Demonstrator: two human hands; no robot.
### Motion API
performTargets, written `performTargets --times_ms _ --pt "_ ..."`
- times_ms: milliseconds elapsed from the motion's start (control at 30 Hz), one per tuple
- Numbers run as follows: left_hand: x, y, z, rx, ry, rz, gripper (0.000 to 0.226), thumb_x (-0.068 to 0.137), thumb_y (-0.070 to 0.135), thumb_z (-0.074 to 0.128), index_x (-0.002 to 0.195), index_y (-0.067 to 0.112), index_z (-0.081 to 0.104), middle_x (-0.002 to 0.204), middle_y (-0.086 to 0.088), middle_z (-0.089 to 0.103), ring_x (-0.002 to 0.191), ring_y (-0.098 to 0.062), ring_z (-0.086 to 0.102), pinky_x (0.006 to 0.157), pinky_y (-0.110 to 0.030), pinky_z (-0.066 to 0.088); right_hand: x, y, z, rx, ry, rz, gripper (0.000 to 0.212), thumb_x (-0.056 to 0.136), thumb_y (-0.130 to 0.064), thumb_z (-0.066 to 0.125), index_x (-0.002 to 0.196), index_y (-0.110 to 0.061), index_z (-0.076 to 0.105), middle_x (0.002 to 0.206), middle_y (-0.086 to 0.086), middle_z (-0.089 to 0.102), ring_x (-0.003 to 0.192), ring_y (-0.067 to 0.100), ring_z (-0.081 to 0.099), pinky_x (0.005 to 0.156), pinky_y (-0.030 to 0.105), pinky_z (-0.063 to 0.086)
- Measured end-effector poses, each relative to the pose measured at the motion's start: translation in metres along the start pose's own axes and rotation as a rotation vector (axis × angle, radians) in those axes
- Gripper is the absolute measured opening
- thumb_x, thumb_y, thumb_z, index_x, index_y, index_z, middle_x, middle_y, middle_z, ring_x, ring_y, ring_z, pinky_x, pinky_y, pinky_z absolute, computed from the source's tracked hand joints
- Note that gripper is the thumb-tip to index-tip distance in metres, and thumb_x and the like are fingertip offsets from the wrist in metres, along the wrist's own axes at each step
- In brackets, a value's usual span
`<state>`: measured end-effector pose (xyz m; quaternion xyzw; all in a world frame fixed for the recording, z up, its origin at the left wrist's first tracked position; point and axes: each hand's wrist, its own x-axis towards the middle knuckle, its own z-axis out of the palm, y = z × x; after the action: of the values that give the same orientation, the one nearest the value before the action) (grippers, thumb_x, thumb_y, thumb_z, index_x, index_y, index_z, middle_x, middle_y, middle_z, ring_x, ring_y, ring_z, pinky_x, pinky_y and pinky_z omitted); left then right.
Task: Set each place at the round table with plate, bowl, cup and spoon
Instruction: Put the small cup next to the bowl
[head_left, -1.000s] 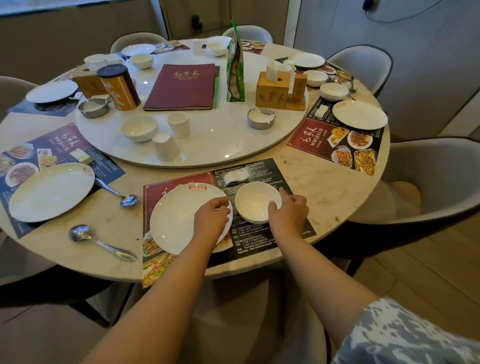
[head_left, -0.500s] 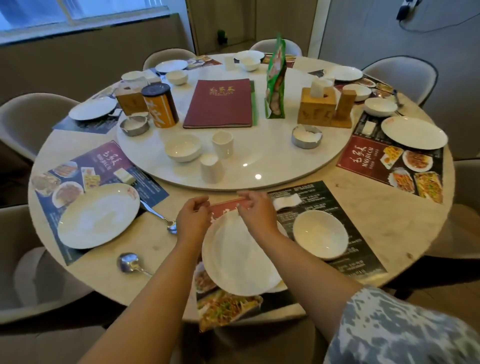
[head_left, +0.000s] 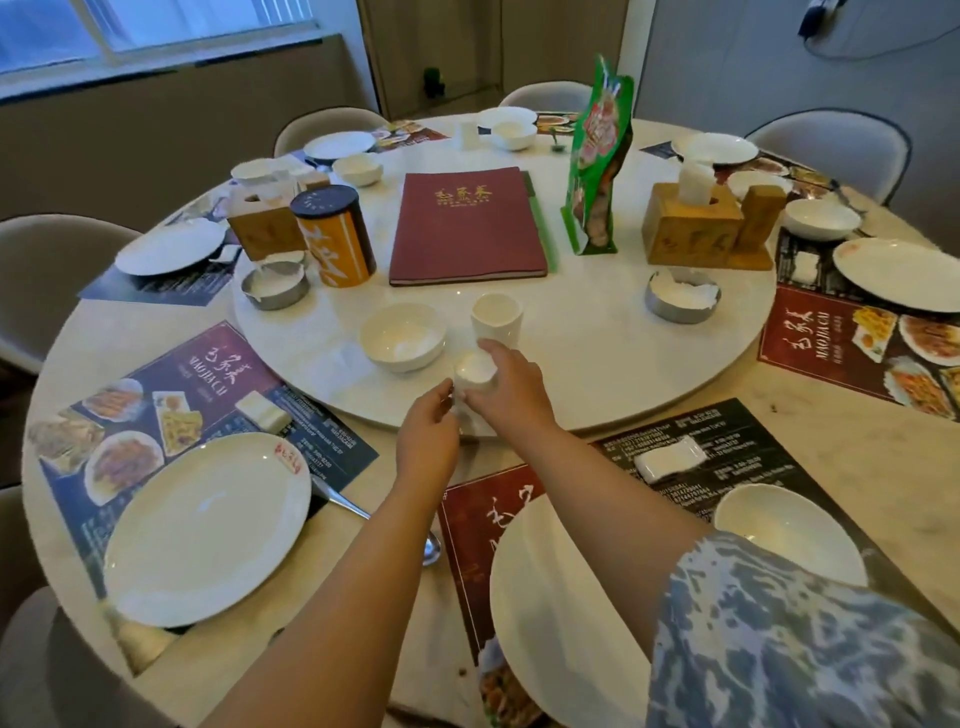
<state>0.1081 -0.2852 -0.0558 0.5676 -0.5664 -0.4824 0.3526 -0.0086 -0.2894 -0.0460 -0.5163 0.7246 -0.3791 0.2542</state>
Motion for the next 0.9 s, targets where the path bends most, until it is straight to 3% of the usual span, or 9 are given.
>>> performTargets --times_ms 133,267,333,433,500,567,733,833,900 --pt "-0.006 0.001 0.004 -0.055 0.052 0.027 0.048 0.091 0.003 0.045 0.132 0.026 0.057 0.134 0.001 0.058 0.115 -0.013 0.056 0.102 -0.038 0.047 -0.008 0.006 -0.009 0.088 0.063 -0.013 0.066 0.079 -0.026 0.073 0.139 -0.025 0.046 0.134 0.005 0.052 0.125 0.024 0.046 0.100 0.032 0.041" --pt "-0.016 0.004 0.016 -0.044 0.128 0.022 0.038 0.094 0.011 0.047 0.125 0.029 0.058 0.117 -0.003 0.061 0.100 -0.017 0.064 0.089 -0.036 0.053 -0.034 0.011 -0.036 0.302 0.199 0.014 0.058 0.073 -0.016 0.077 0.123 -0.025 0.049 0.120 -0.003 0.055 0.110 0.018 0.053 0.086 0.030 0.046" --pt "-0.025 0.013 0.027 -0.157 0.057 -0.058 0.025 0.100 0.019 0.044 0.118 0.020 0.061 0.103 -0.007 0.068 0.087 -0.019 0.071 0.085 -0.038 0.057 -0.048 0.016 -0.053 0.370 0.227 0.030 0.058 0.072 -0.017 0.078 0.120 -0.024 0.045 0.115 -0.004 0.053 0.104 0.017 0.053 0.085 0.034 0.051" --pt "-0.044 0.029 0.050 -0.257 -0.053 -0.114 0.032 0.103 0.028 0.041 0.111 0.009 0.065 0.093 -0.011 0.074 0.081 -0.020 0.074 0.082 -0.038 0.059 -0.069 0.031 -0.080 0.429 0.240 0.055 0.059 0.073 -0.016 0.078 0.119 -0.025 0.043 0.115 -0.006 0.050 0.104 0.012 0.052 0.081 0.028 0.053" --pt "-0.046 0.035 0.057 -0.286 -0.042 -0.118 0.032 0.102 0.031 0.043 0.105 0.012 0.067 0.089 -0.009 0.076 0.081 -0.018 0.074 0.082 -0.040 0.059 -0.075 0.035 -0.086 0.441 0.230 0.073 0.060 0.074 -0.015 0.078 0.120 -0.024 0.042 0.117 -0.007 0.048 0.106 0.011 0.050 0.080 0.022 0.050" --pt "-0.054 0.043 0.075 -0.310 -0.054 -0.134 0.029 0.100 0.033 0.046 0.101 0.015 0.068 0.089 -0.007 0.075 0.082 -0.017 0.074 0.083 -0.041 0.059 -0.084 0.046 -0.103 0.424 0.244 0.079 0.063 0.073 -0.017 0.079 0.122 -0.024 0.041 0.119 -0.005 0.048 0.109 0.014 0.050 0.086 0.029 0.053" --pt "-0.077 0.066 0.123 -0.323 -0.176 -0.026 0.018 0.091 0.032 0.064 0.094 0.017 0.073 0.097 -0.002 0.074 0.091 -0.019 0.072 0.086 -0.043 0.058 -0.101 0.074 -0.152 0.275 0.267 0.126 0.095 0.051 -0.050 0.074 0.137 -0.039 0.034 0.132 0.004 0.045 0.119 0.022 0.048 0.094 0.040 0.053" --pt "-0.082 0.080 0.151 -0.224 -0.267 0.088 0.018 0.088 0.028 0.069 0.105 0.023 0.073 0.104 0.003 0.072 0.100 -0.017 0.069 0.089 -0.041 0.057 -0.108 0.094 -0.179 0.214 0.265 0.153 0.087 0.068 -0.028 0.078 0.143 -0.035 0.034 0.138 0.005 0.039 0.126 0.022 0.043 0.100 0.037 0.047" --pt "-0.086 0.089 0.173 -0.165 -0.307 0.114 0.026 0.088 0.024 0.069 0.114 0.024 0.069 0.108 0.004 0.070 0.102 -0.017 0.067 0.088 -0.038 0.058 -0.111 0.109 -0.197 0.208 0.288 0.182 0.079 0.073 -0.022 0.077 0.142 -0.029 0.037 0.136 0.005 0.039 0.121 0.019 0.045 0.095 0.030 0.046"
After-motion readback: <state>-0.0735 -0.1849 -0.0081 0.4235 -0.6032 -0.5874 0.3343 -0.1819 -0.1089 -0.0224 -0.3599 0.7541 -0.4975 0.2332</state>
